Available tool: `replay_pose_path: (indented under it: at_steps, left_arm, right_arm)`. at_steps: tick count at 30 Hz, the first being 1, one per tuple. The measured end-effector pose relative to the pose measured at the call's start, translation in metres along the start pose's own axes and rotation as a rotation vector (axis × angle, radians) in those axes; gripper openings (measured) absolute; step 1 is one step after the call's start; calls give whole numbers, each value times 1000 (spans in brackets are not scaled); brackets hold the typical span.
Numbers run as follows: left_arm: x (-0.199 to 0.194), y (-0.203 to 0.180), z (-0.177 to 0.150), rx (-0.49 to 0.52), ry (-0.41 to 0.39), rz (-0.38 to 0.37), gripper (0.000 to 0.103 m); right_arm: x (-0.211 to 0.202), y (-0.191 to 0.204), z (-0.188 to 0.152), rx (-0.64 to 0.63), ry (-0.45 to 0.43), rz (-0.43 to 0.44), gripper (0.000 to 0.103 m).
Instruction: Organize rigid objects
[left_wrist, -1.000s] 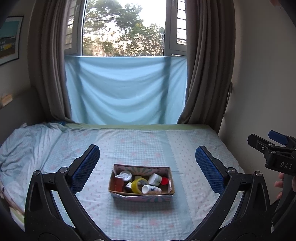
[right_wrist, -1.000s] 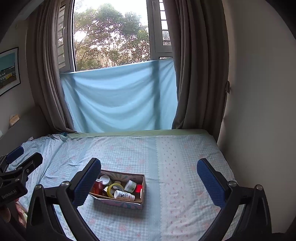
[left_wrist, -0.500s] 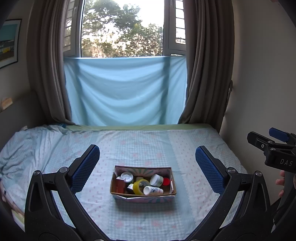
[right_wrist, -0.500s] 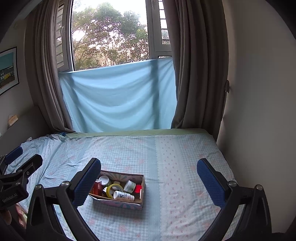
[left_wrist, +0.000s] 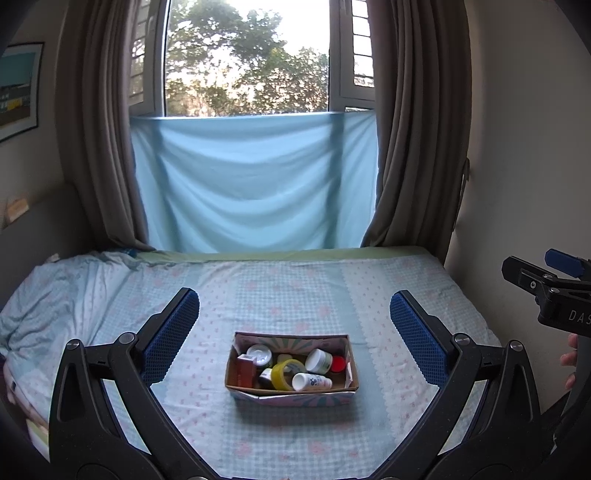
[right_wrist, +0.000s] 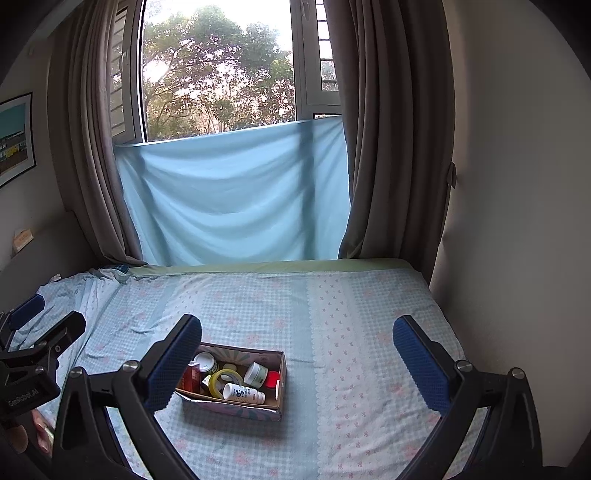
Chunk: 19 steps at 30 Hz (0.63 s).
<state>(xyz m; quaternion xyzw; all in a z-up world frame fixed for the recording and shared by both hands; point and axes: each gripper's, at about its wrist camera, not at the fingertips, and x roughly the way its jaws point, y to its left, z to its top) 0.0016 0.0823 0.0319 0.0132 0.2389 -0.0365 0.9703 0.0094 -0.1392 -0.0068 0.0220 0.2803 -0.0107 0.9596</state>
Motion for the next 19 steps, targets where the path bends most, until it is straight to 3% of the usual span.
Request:
replay_pose_path:
  at_steps: [7,19]
  left_arm:
    - [-5,3,1,-45,-35,15,103]
    - [16,11,2,-50,15,25,103]
  right_arm:
    - [2,0,1,-4,3,3,103]
    - [18,0,2,12,29,10,103]
